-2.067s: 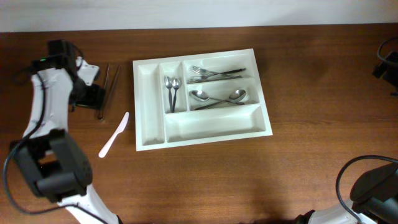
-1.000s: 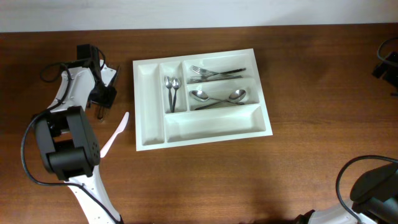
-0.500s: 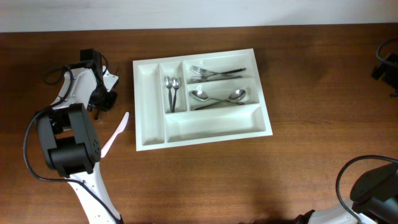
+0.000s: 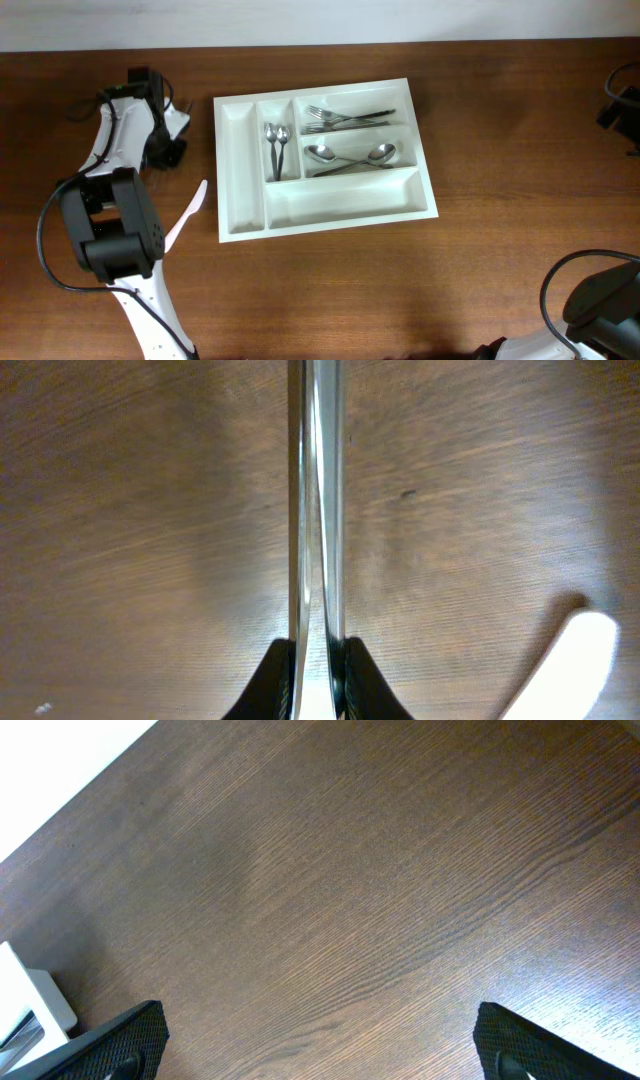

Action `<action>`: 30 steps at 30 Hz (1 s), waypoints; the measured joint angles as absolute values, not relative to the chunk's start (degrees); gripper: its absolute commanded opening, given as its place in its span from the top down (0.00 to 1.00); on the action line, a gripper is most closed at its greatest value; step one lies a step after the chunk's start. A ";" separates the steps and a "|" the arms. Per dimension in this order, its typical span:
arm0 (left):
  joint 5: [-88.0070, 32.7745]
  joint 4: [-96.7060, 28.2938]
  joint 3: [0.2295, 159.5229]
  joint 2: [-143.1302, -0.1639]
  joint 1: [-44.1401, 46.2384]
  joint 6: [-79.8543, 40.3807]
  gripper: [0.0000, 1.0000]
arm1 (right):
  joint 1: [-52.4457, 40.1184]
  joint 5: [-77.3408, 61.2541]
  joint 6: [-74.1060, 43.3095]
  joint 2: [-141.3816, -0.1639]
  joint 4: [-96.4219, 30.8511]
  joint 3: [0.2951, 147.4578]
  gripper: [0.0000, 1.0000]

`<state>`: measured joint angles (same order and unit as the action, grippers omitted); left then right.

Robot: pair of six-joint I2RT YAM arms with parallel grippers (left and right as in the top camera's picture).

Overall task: Pack container
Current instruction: 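Lower the left gripper onto the metal tongs and close on them, then carry the tongs with the left gripper into the tray's left compartment and release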

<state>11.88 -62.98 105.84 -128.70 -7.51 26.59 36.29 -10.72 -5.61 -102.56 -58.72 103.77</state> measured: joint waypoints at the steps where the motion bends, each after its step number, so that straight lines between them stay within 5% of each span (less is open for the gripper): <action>1: 11.88 -64.27 107.28 -128.44 -7.16 26.57 0.98 | 36.29 -10.70 -5.58 -102.56 -58.74 103.77 0.01; 18: 5.10 -79.46 112.99 -116.71 4.38 1.34 0.98 | 36.29 -10.72 -5.61 -102.56 -58.76 103.77 0.01; 30: 3.38 -69.58 101.51 -116.68 7.51 -13.32 0.98 | 36.29 -10.72 -5.56 -102.56 -59.18 103.77 0.01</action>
